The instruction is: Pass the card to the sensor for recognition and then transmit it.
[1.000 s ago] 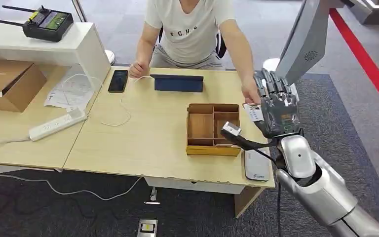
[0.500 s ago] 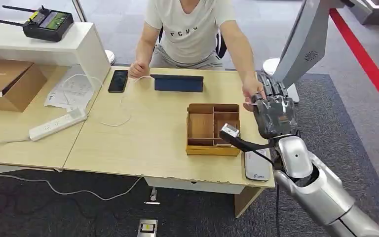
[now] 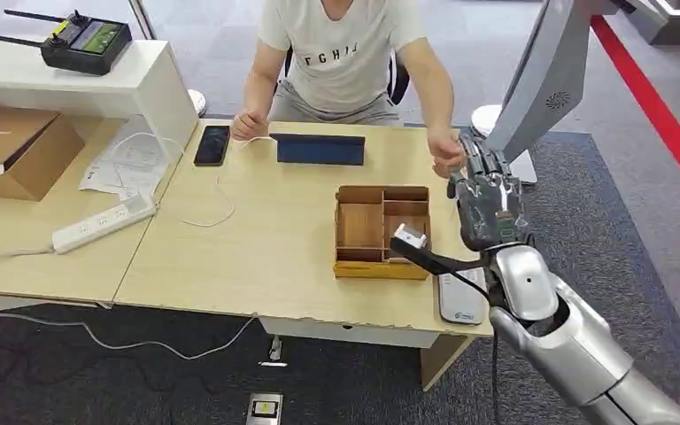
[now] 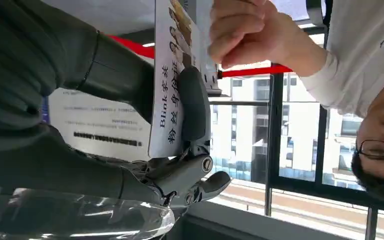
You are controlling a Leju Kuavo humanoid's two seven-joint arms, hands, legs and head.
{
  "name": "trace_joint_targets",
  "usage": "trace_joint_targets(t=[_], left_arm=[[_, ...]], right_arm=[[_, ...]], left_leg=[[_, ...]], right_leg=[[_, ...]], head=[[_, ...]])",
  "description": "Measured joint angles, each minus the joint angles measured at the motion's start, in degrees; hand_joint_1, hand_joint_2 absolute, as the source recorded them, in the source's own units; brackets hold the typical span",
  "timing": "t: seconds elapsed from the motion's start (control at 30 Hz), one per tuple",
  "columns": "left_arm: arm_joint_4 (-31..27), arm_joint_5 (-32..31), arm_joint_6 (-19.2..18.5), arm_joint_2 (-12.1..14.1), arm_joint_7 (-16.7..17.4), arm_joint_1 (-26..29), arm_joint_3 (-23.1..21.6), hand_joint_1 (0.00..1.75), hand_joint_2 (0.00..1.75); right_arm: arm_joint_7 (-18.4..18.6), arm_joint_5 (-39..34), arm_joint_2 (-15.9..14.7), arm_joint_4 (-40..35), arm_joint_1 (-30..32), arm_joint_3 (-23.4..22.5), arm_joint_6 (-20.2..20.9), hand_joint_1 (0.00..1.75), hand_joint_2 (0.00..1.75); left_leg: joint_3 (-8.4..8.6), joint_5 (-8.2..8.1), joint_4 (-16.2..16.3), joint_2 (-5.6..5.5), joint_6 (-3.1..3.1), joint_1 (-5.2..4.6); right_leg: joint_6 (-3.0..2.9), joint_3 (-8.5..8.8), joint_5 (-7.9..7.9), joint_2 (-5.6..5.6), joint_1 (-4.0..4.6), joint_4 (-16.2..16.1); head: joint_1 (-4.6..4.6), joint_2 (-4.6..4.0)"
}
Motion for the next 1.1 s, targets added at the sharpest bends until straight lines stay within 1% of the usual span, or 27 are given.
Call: trace_joint_targets(t=[0.2, 0.3, 0.43, 0.67, 0.73, 0.8, 0.97, 1.1], left_arm=[[0.0, -0.2, -0.48, 0.09, 0.0, 0.04, 0.0, 0.0, 1.75], [0.0, 0.07, -0.46, 0.09, 0.07, 0.09, 0.0, 0.0, 1.75], [0.0, 0.43, -0.44, 0.13, 0.11, 0.16, 0.0, 0.0, 1.75], [0.0, 0.48, -0.44, 0.13, 0.11, 0.16, 0.0, 0.0, 1.75], [0.0, 0.63, -0.37, 0.15, 0.15, 0.16, 0.0, 0.0, 1.75], [0.0, 0.77, 0.24, 0.15, -0.31, 0.2, 0.0, 0.0, 1.75], [0.0, 0.96, 0.68, 0.13, -0.55, 0.21, 0.0, 0.0, 1.75], [-0.02, 1.18, 1.71, -0.07, 0.11, 0.21, 0.0, 0.0, 1.75]], right_arm=[[0.9, -1.73, -0.77, -0.04, 2.08, -0.13, -1.18, 1.75, 1.75], [1.27, -2.75, -1.44, -0.04, 4.25, -0.31, -2.16, 1.75, 1.75], [1.97, -3.69, -2.51, 0.0, 6.65, -0.61, -2.21, 1.75, 1.75], [2.03, -3.87, -2.71, 0.0, 6.84, -0.61, -2.21, 1.75, 1.75], [2.16, -4.28, -3.15, 0.02, 7.67, -0.68, -2.3, 1.75, 1.75], [2.36, -5.62, -4.98, 0.18, 10.98, -1.03, -2.67, 1.75, 1.75], [2.43, -7.98, -5.2, 0.44, 12.22, -1.01, -3.04, 1.75, 1.75], [1.4, -9.07, -4.98, 1.29, 13.43, -0.81, -3.93, 1.75, 1.75]], left_leg=[[0.03, -0.01, 0.0, 0.03, 0.01, 0.0], [0.03, -0.02, 0.0, 0.02, 0.01, 0.0], [0.01, -0.02, 0.0, 0.03, 0.02, 0.0], [0.02, -0.02, 0.0, 0.03, 0.02, 0.0], [0.02, -0.02, 0.0, 0.03, 0.02, 0.0], [0.01, -0.03, 0.0, 0.08, 0.02, 0.0], [0.01, -0.03, -0.01, 0.08, 0.02, 0.01], [-0.01, -0.03, -0.01, 0.08, 0.02, 0.01]], right_leg=[[0.0, 0.01, 0.0, 0.01, 0.0, -0.04], [0.0, 0.02, 0.0, 0.01, 0.0, -0.08], [0.0, 0.03, 0.0, 0.01, 0.0, -0.09], [0.0, 0.02, 0.0, 0.01, 0.0, -0.09], [0.0, 0.02, 0.0, 0.01, 0.0, -0.11], [0.0, 0.02, 0.0, 0.04, 0.01, -0.12], [0.0, 0.03, 0.0, 0.04, 0.01, -0.11], [0.0, 0.03, 0.0, 0.04, 0.01, -0.11]], head=[[0.0, 0.0], [0.02, 0.0], [0.0, 0.0], [0.02, 0.0], [0.0, 0.0], [0.0, 0.0], [0.0, 0.0], [0.0, 0.0]])
